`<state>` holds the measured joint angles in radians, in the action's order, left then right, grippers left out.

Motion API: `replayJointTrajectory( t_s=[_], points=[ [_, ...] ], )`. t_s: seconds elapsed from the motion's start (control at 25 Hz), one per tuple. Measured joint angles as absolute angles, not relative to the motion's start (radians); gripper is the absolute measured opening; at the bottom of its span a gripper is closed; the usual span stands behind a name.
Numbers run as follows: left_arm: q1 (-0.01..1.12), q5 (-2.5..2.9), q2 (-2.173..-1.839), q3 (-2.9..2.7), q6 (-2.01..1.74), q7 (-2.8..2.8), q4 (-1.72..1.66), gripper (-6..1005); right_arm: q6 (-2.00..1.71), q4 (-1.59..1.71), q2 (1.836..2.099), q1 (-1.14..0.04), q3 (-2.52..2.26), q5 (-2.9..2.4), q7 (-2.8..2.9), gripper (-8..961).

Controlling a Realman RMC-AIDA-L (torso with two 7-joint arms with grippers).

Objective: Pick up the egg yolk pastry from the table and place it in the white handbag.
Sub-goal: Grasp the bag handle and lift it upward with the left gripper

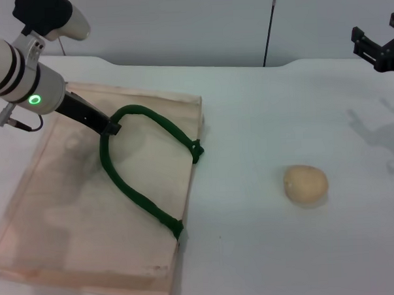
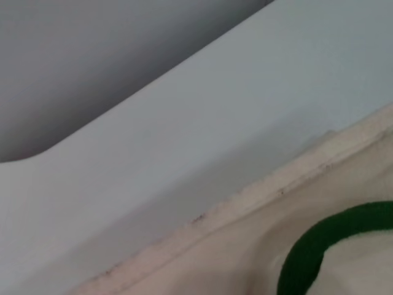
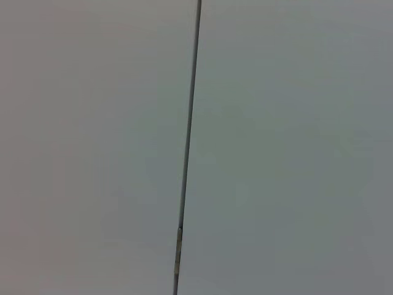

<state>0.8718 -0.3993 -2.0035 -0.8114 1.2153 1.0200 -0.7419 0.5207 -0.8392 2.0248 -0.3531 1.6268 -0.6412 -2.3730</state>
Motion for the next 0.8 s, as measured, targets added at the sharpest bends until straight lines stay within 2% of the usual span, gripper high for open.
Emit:
replayJointTrajectory(
  t_s=[0.08, 0.6, 0.8],
  points=[
    [0.871, -0.399, -2.004, -0.811, 1.216, 1.025, -0.747, 127, 0.520, -0.839, 2.025, -0.353, 1.627, -0.641, -2.373, 762],
    [0.863, -0.404, -2.007, -0.838, 1.189, 1.050, -0.754, 126, 0.520, -0.837, 2.025, -0.354, 1.627, -0.641, -2.373, 753],
    [0.831, -0.424, -2.026, -0.834, 1.202, 1.058, -0.842, 125, 0.520, -0.835, 2.025, -0.353, 1.630, -0.641, -2.373, 749]
  ],
)
